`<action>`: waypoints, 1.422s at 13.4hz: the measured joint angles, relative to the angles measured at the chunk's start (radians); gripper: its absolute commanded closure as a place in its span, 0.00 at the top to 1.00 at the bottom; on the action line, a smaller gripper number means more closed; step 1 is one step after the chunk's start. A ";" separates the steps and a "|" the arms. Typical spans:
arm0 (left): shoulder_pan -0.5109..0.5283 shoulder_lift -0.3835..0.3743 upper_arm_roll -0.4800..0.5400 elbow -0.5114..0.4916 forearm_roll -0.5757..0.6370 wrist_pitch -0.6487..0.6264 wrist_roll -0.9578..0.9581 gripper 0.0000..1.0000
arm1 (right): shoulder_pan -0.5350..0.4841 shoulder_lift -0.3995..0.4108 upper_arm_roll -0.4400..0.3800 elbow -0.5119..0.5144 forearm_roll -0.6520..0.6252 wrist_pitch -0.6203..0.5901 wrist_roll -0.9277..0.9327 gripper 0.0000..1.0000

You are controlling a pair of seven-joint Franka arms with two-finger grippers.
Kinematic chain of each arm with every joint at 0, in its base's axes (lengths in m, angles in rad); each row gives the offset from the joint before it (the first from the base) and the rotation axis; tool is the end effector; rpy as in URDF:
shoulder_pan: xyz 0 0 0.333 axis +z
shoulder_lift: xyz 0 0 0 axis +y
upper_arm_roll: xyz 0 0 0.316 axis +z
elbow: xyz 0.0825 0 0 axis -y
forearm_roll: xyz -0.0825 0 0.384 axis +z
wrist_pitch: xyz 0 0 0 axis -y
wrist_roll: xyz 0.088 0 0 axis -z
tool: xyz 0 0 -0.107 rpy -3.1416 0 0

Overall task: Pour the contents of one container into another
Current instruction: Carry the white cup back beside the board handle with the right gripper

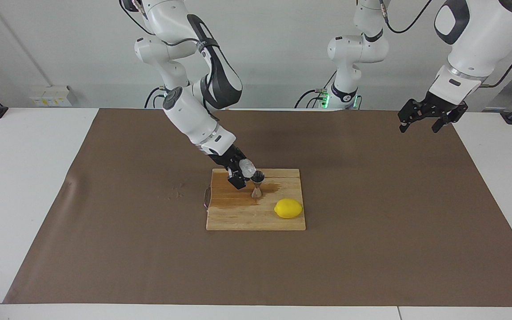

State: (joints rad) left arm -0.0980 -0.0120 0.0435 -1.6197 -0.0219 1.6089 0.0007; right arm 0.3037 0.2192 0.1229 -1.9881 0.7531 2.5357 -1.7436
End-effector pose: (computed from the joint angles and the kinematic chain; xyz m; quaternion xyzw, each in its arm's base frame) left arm 0.5527 -0.0323 0.6114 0.9996 -0.0272 0.0003 0.0112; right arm 0.5717 0.2477 0.3870 -0.6626 -0.6831 -0.2824 0.1206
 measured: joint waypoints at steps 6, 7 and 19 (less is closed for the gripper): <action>0.000 0.000 0.000 0.000 0.000 0.000 0.000 1.00 | -0.084 -0.006 -0.001 -0.001 0.159 -0.108 -0.102 0.00; 0.000 0.000 0.000 -0.001 0.000 0.000 0.000 1.00 | -0.121 -0.009 -0.001 -0.004 0.161 -0.151 -0.115 0.00; 0.000 0.000 0.000 -0.001 0.000 0.000 0.000 1.00 | -0.527 0.054 -0.004 -0.142 0.295 -0.514 -0.595 0.00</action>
State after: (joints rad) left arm -0.0980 -0.0120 0.0436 -1.6208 -0.0219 1.6088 0.0007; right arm -0.2237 0.2735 0.1192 -2.1301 1.0485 2.0213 -2.3385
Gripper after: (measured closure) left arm 0.000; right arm 0.797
